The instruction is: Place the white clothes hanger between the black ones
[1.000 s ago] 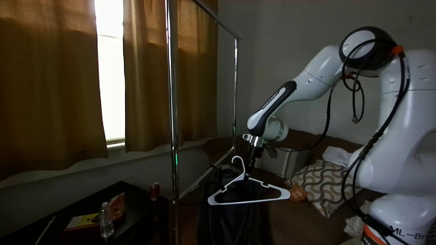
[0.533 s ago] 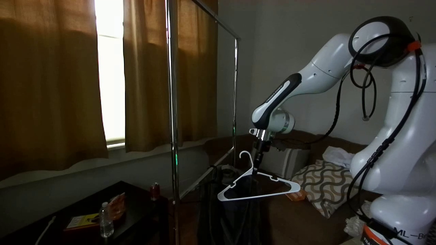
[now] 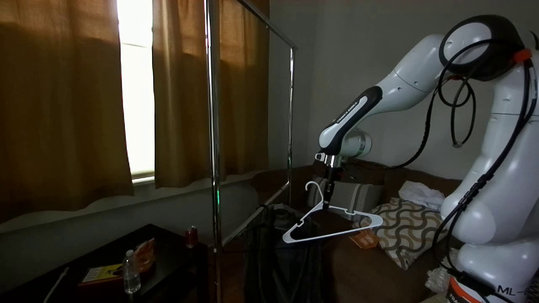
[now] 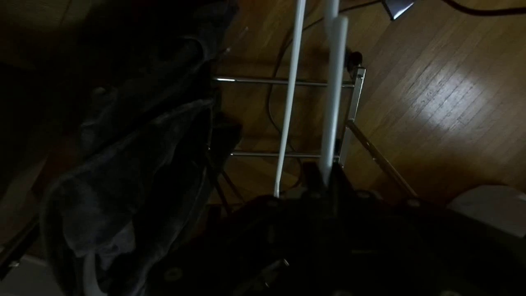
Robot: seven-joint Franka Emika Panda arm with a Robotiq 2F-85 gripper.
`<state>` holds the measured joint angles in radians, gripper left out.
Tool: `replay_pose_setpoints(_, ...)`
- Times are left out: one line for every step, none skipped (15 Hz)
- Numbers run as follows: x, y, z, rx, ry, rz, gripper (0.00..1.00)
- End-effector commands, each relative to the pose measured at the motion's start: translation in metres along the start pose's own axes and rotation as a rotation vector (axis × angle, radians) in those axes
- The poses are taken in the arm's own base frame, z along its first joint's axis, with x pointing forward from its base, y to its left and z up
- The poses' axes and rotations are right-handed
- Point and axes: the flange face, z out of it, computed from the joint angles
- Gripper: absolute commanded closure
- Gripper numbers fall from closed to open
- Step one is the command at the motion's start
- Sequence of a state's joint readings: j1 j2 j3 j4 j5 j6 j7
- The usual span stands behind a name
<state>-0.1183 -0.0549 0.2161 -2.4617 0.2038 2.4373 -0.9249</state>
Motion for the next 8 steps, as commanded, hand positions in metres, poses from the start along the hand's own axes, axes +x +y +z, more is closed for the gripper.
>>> replay_pose_setpoints(-0.016,-0.009,-0.029,-0.040,-0.071,-0.007,0.98)
replay_pose_setpoints(-0.018,-0.007,-0.035,-0.060,-0.075,-0.007,0.98)
replay_pose_setpoints(-0.019,-0.006,-0.040,-0.075,-0.082,-0.008,0.98)
replay_pose_setpoints(-0.020,-0.004,-0.045,-0.094,-0.087,-0.008,0.98)
replay_pose_setpoints(-0.022,-0.003,-0.051,-0.119,-0.098,-0.002,0.98)
replay_pose_setpoints(-0.025,-0.002,-0.057,-0.139,-0.100,0.000,0.98)
replay_pose_setpoints(-0.027,0.000,-0.062,-0.163,-0.105,0.004,0.98)
replay_pose_setpoints(-0.025,0.002,-0.066,-0.186,-0.101,0.000,0.98)
